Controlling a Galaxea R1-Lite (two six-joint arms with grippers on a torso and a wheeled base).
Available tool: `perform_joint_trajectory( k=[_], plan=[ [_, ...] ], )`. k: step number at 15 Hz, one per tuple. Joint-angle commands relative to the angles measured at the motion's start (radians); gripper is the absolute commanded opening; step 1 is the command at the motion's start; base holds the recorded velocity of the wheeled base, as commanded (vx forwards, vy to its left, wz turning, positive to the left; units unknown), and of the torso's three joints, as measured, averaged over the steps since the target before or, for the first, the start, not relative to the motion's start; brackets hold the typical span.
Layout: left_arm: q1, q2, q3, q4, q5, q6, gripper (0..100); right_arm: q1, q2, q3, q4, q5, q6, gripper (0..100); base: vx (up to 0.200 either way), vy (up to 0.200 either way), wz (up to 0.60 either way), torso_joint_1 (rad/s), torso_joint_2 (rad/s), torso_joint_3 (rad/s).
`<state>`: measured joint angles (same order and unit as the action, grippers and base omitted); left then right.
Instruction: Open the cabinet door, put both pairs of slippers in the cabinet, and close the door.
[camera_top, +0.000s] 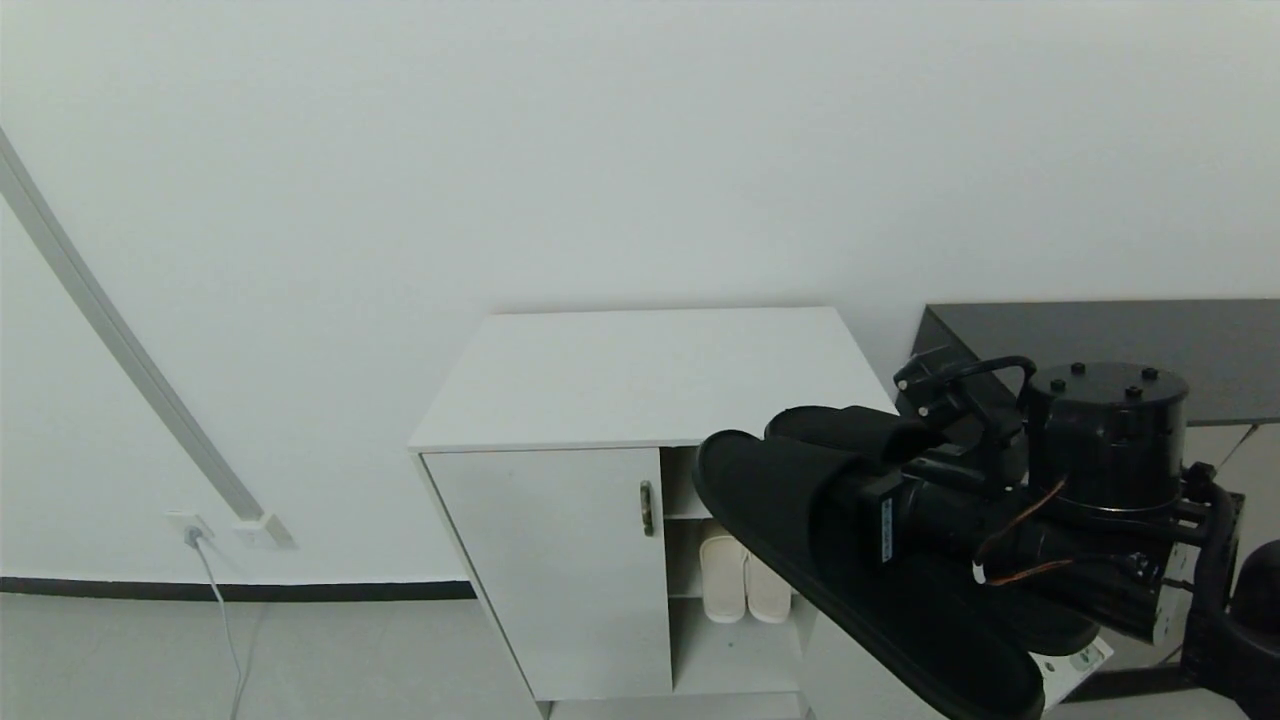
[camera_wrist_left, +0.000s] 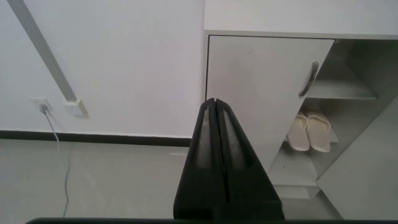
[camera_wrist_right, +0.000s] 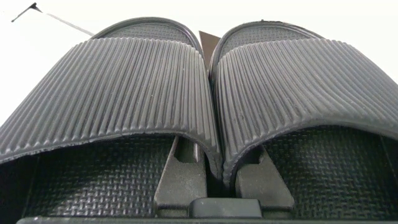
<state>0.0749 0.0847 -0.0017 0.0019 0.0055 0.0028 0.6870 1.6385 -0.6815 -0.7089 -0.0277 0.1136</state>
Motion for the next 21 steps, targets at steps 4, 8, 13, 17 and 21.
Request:
perform_joint_trajectory(
  k=[4, 8, 13, 17, 21],
  plan=[
    [0.000, 0.000, 0.000, 0.001, -0.001, 0.000, 0, 0.002, 0.004, 0.003, 0.000, -0.001, 0.000, 0, 0.000, 0.000, 0.00, -0.135, 0.30, 0.175],
    [0.000, 0.000, 0.000, 0.001, 0.001, 0.000, 0, 0.002, 0.018, 0.003, 0.000, -0.001, 0.000, 0, 0.000, 0.000, 0.00, -0.166, 0.39, 0.216],
    [0.000, 0.000, 0.000, 0.001, -0.001, 0.000, 0, 0.003, 0.014, 0.010, -0.006, -0.001, 0.000, 0, 0.000, 0.000, 0.00, -0.222, 0.53, 0.310],
    [0.000, 0.000, 0.000, 0.001, 0.001, 0.000, 0, 0.008, 0.015, 0.019, -0.007, -0.001, 0.000, 0, 0.000, 0.000, 0.00, -0.212, 0.53, 0.320],
    [0.000, 0.001, 0.000, 0.001, 0.001, 0.000, 0, 0.020, 0.023, 0.028, -0.007, -0.001, 0.000, 0, 0.000, 0.000, 0.00, -0.185, 0.51, 0.322]
  ],
)
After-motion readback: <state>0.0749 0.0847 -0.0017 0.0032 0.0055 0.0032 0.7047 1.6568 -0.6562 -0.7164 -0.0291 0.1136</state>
